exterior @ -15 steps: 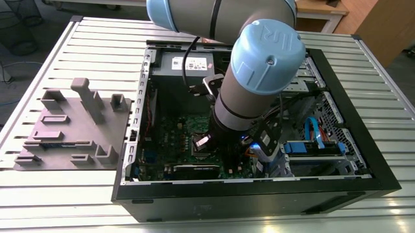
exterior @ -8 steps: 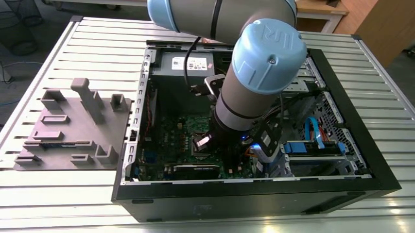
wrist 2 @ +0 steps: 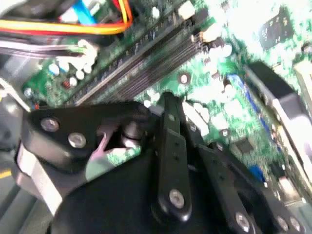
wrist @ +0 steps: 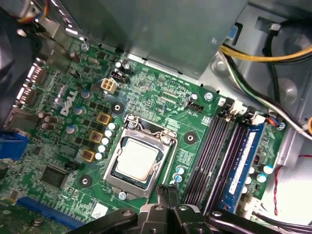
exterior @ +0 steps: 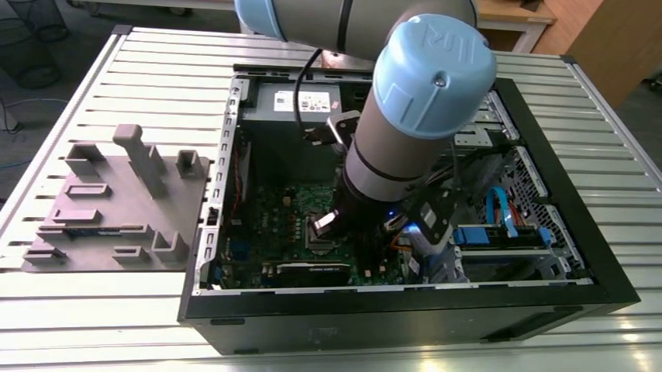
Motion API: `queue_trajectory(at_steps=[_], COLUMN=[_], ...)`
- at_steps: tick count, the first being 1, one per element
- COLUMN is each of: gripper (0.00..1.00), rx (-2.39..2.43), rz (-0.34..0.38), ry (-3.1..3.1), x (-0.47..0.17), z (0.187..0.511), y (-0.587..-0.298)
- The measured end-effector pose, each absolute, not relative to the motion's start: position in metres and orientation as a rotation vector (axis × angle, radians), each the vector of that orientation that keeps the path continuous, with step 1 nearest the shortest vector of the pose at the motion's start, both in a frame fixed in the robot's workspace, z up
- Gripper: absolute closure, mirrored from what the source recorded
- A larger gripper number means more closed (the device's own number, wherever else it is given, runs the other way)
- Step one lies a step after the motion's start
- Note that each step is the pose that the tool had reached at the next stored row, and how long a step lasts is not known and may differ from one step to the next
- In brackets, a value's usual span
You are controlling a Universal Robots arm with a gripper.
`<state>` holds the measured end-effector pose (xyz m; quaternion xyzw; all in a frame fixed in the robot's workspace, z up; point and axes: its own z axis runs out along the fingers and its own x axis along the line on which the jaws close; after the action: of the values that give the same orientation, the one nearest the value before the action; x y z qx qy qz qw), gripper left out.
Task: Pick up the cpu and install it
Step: 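Install the first cpu locking lever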
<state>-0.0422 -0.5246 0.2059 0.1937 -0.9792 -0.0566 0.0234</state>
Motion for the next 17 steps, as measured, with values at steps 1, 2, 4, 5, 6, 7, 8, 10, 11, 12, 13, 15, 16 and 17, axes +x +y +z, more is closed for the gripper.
queue_trajectory(at_steps=[1,2,4,5,6,7,8,10,11,12,13,15,16,17], gripper=[0.89,0.89,0.89,0.89,0.89,0.89,0.89,0.89,0.89,0.89,0.89,0.89,0.89,0.89], rx=[0.599,0.599,0.599,0.599,0.599,0.599,0.599,0.599,0.599,0.599,0.599,0.599,0.599,0.599], rz=[-0.175,-0.175,-0.176,-0.176,-0.175,-0.175,-0.175,-0.175,-0.176,-0.176,-0.175,-0.175,-0.175,-0.175], ry=[-3.031,-3.031,-3.031,-3.031,-3.031,-3.031,-3.031,-3.031,-3.031,-3.031,-3.031,-3.031,-3.031,-3.031], x=[-0.042,-0.042,-0.042,-0.042,-0.042,-0.042,-0.042,-0.042,-0.042,-0.042,-0.042,-0.042,-0.042,-0.042], z=[0.208,0.210,0.215,0.218,0.221,0.224,0.227,0.232,0.234,0.236,0.237,0.237,0.238,0.239], y=[-0.524,-0.524,-0.522,-0.522,-0.521,-0.520,-0.520,-0.519,-0.518,-0.516,-0.515,-0.511,-0.509,-0.508])
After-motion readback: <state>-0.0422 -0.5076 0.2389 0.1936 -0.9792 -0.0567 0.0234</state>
